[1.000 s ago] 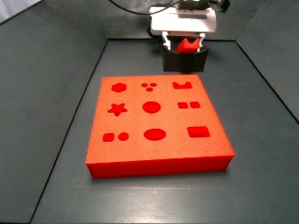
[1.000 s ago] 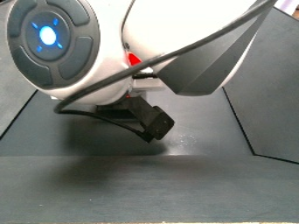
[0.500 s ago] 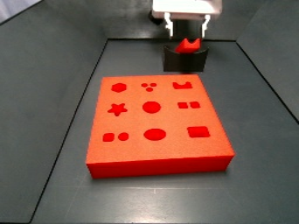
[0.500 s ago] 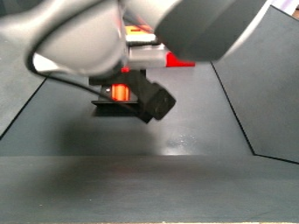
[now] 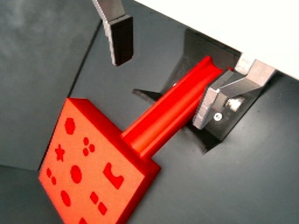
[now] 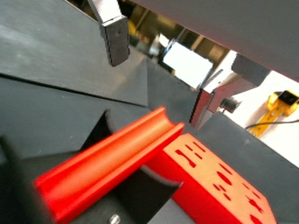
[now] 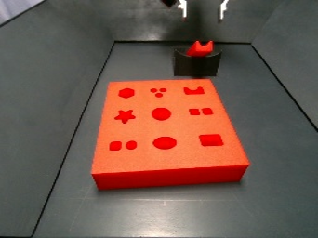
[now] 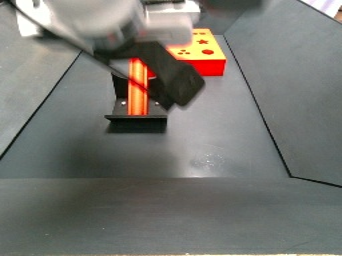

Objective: Pick up the arch object. Move up. Place the arch object on the fixture. Regrasp the arch object. Move to above the board. Insert the arch object.
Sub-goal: Regrasp the arch object.

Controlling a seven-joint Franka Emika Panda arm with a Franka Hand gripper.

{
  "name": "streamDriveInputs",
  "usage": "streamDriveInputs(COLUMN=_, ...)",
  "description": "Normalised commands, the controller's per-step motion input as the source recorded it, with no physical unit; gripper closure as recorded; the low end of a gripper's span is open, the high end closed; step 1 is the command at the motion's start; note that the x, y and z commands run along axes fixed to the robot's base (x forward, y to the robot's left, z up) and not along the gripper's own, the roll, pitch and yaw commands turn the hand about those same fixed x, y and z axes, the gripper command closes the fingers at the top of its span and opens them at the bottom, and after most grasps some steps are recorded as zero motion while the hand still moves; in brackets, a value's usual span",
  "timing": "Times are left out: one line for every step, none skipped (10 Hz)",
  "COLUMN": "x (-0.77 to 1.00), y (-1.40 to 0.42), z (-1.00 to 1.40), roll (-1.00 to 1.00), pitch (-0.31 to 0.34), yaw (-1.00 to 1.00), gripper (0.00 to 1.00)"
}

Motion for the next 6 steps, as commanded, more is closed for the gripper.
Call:
streamDriveInputs(x=-0.03, y=-1.0, z=0.87, roll=1.0, pitch=0.063, yaw=0.0, gripper=0.0)
streamDriveInputs(x=-0.05, y=-1.0, z=0.84, roll=1.0, pitch=0.054, yaw=0.0, gripper=0.0)
streamDriveInputs(x=-0.06, y=-1.0, z=0.78, roll=1.0, pitch=0.049, yaw=0.0, gripper=0.0)
streamDriveInputs(x=-0.06, y=-1.0, z=0.71, roll=1.0, pitch=0.047, yaw=0.0, gripper=0.0)
streamDriveInputs(x=-0.06, y=-0.99, z=0.57, roll=1.0, pitch=0.044, yaw=0.0, gripper=0.0)
streamDriveInputs(x=-0.04, y=-0.79, z=0.34, roll=1.0, pitch=0.042, yaw=0.0, gripper=0.0)
